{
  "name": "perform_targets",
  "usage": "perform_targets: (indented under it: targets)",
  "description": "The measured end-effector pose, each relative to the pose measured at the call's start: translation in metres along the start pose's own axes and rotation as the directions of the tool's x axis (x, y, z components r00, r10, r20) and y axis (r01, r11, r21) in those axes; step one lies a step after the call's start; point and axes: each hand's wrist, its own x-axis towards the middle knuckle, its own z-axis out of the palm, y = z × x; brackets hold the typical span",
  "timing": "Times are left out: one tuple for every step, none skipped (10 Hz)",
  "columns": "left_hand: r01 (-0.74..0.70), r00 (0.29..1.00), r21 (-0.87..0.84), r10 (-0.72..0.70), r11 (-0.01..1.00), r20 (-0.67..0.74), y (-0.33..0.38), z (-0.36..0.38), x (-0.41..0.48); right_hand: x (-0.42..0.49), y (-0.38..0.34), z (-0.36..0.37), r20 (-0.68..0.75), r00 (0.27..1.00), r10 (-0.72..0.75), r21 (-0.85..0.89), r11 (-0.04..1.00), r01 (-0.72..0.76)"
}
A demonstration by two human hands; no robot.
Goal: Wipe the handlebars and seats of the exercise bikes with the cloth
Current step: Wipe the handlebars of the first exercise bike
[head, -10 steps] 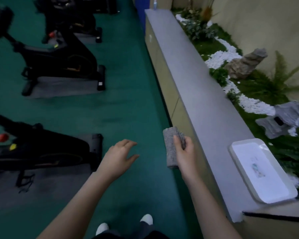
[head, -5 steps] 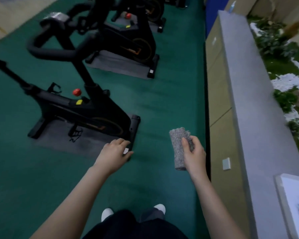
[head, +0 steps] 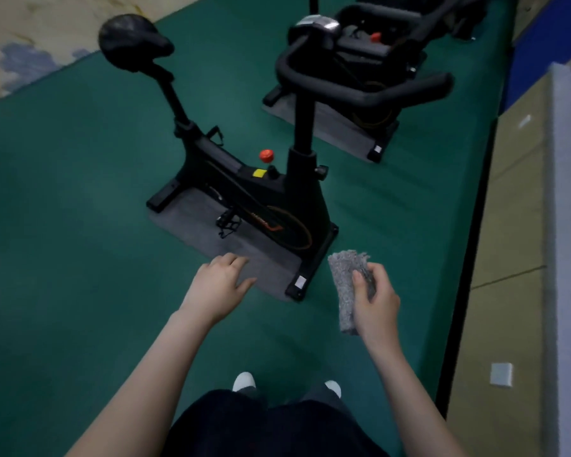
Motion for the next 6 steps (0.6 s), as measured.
perform_targets:
  targets:
    - [0.046,0.999,-0.023,-0.047,0.999,-0.014,-0.030,-0.009,-0.010,-0.002,-0.020,0.025,0.050,0.997,-0.053,-0.025,0.998,0.054]
    - [0.089,0.996,-0.047,-0.091,0.995,-0.022,-0.052,-0.014,-0.015,0.003,-0.037,0.045,0.095,0.992,-0.080,-0.029,0.996,0.083]
    - [0.137,0.990,-0.075,-0.139,0.988,-0.016,-0.070,-0.017,-0.015,0.012,-0.049,0.065,0.156,0.984,-0.083,-0.042,0.995,0.091]
    - [0.176,0.984,-0.093,-0.178,0.980,-0.011,-0.088,-0.022,-0.010,0.025,-0.061,0.086,0.201,0.975,-0.096,-0.054,0.993,0.109]
    - [0.212,0.977,-0.098,-0.214,0.972,-0.007,-0.106,-0.030,0.003,0.045,-0.075,0.111,0.236,0.963,-0.129,-0.042,0.989,0.143]
    - [0.234,0.972,-0.082,-0.235,0.969,-0.013,-0.124,-0.040,0.026,0.070,-0.090,0.137,0.263,0.953,-0.152,-0.023,0.986,0.164]
